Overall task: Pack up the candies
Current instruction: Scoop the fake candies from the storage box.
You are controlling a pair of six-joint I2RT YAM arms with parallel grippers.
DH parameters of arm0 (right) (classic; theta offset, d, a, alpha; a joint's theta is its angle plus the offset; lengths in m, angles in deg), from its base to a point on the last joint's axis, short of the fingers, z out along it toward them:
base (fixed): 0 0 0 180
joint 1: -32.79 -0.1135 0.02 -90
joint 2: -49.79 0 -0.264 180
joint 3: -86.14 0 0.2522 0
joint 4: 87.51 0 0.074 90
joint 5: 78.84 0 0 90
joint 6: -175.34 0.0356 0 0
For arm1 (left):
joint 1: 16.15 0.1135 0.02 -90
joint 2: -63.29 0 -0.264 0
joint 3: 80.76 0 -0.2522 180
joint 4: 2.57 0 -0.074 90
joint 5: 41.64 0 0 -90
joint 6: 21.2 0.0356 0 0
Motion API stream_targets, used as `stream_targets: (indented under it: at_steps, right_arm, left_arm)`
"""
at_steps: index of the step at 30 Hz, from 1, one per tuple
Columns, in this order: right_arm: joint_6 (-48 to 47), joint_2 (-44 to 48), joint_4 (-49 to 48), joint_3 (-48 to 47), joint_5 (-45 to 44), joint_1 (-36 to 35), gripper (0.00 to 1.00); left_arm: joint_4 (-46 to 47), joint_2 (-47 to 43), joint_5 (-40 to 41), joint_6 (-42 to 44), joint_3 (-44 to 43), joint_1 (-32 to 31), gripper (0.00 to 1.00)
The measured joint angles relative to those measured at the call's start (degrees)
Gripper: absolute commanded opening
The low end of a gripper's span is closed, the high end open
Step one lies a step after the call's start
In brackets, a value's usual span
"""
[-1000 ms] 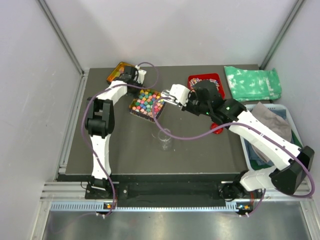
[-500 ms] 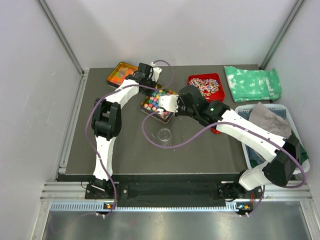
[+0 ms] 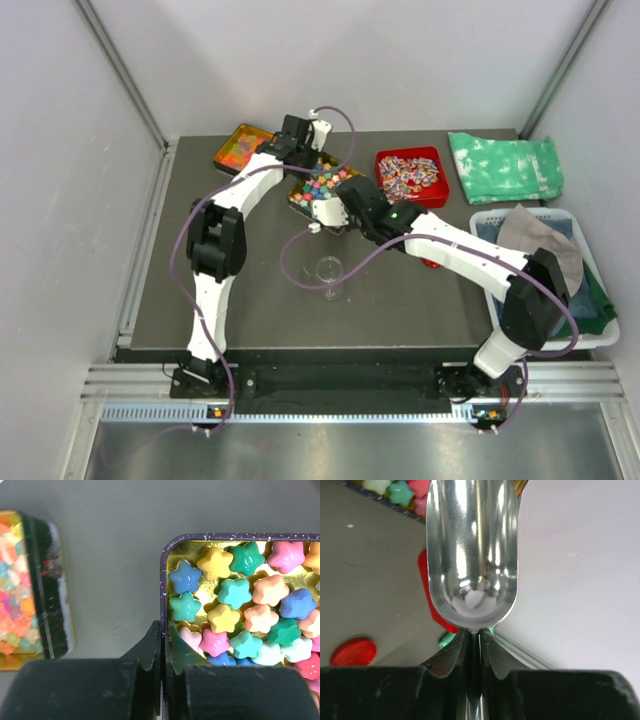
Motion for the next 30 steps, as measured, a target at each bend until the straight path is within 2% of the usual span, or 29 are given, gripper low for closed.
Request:
stream_targets:
  at_steps: [9, 30]
  right_arm:
    - [-8.2, -4.6, -3.8, -2.3, -6.3, 0.5, 0.00]
    - [-25.7, -9.4, -12.4, -2.6, -16.2, 4.3, 0.00]
  left_arm:
    - [0.0, -0.5, 0.4, 1.3, 0.0, -3.5, 0.00]
    - [0.7, -3.9, 1.2, 2.7, 0.0, -3.8, 0.00]
